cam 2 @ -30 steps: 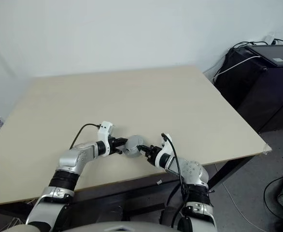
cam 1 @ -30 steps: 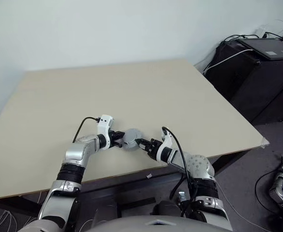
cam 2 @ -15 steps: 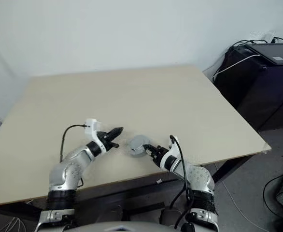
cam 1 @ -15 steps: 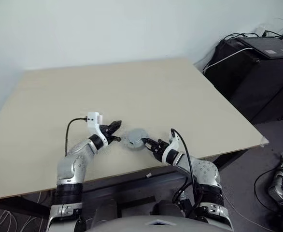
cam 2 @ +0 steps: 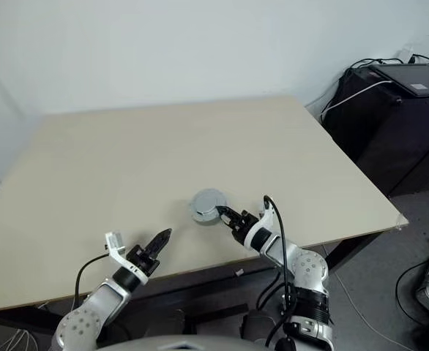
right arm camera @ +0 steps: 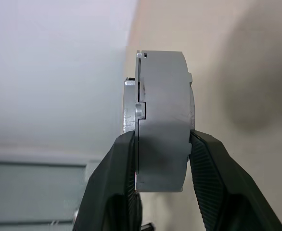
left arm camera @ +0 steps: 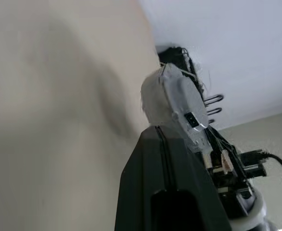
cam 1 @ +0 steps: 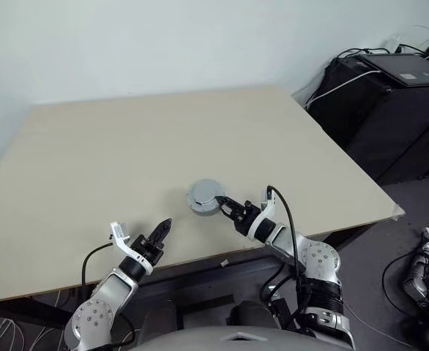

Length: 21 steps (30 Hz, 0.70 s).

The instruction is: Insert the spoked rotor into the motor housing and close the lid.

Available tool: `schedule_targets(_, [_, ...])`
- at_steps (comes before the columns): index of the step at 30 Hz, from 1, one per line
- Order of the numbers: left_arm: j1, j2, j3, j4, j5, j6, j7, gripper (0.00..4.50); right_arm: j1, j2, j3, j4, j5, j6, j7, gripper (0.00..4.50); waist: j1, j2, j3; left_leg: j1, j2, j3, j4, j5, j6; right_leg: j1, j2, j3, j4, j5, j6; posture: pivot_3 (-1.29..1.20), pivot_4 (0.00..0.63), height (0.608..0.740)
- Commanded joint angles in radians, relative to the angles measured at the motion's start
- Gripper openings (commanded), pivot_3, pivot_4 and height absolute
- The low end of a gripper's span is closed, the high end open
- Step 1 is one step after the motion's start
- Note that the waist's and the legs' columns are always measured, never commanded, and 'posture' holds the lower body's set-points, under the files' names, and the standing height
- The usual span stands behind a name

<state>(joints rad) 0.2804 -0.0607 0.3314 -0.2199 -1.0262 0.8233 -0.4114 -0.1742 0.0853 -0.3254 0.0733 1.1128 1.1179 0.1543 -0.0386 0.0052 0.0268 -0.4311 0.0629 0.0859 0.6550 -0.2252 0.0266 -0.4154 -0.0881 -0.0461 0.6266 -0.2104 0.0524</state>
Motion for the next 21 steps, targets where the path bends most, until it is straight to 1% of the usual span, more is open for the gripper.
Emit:
schedule_targets(1, [0.014,-0.05,-0.005,-0.017,-0.125,0.02,0.012,0.95,-0.004,0.102,0.061,-0.073,0.088,0.02,0.021,1.33,-0.001,0.0,0.001,0.0,0.0,0.0,0.0,0.0,0.0,0.0,0.0,0.0,0.0,0.0,0.0,0.0,0.0,0.74])
schedule_targets(5, [0.024,-0.058,-0.024,-0.006,-0.195,0.014,0.015,2.28,-0.008,0.098,0.087,-0.075,0.104,0.021,0.007,1.33,0.0,-0.001,0.002,-0.001,-0.001,0.0,0.0,0.0,0.0,0.0,-0.001,0.0,-0.001,0.0,0.0,0.0,0.0,0.74])
schedule_targets(6, [0.026,-0.059,-0.031,-0.006,-0.206,0.012,0.014,2.56,-0.007,0.096,0.091,-0.074,0.107,0.02,0.006,1.33,0.001,-0.001,0.002,-0.001,-0.001,0.0,0.0,0.0,0.0,0.0,-0.001,0.0,-0.002,0.0,0.0,0.0,0.0,0.74])
schedule_targets(10, [0.04,-0.078,-0.064,0.013,-0.277,0.014,0.01,3.94,-0.004,0.091,0.11,-0.08,0.12,0.023,-0.006,1.33,0.0,-0.001,0.002,-0.002,-0.002,0.001,0.0,0.0,0.001,-0.001,-0.002,0.0,-0.002,0.0,0.0,0.0,0.0,0.74])
schedule_targets(12, [0.049,-0.084,-0.087,0.021,-0.293,0.009,0.019,4.46,-0.003,0.088,0.114,-0.082,0.127,0.022,-0.011,1.33,0.0,-0.001,0.002,-0.002,-0.002,0.001,0.0,0.0,0.001,-0.001,-0.002,0.0,-0.002,0.0,0.0,0.0,0.0,0.74])
schedule_targets(16, [0.062,-0.084,-0.12,0.029,-0.308,-0.014,0.031,4.46,-0.003,0.08,0.116,-0.087,0.139,0.022,-0.021,1.33,0.0,-0.001,0.002,-0.002,-0.002,0.001,0.0,0.0,0.001,-0.001,-0.001,0.0,-0.002,0.0,0.0,0.0,0.0,0.74])
schedule_targets(21, [0.058,-0.083,-0.134,0.039,-0.312,-0.063,0.041,4.46,0.003,0.072,0.126,-0.094,0.154,0.038,-0.034,1.33,0.001,-0.001,0.002,-0.002,-0.001,0.001,0.0,0.0,0.001,-0.001,-0.002,0.0,-0.002,0.0,0.0,0.0,0.0,0.74])
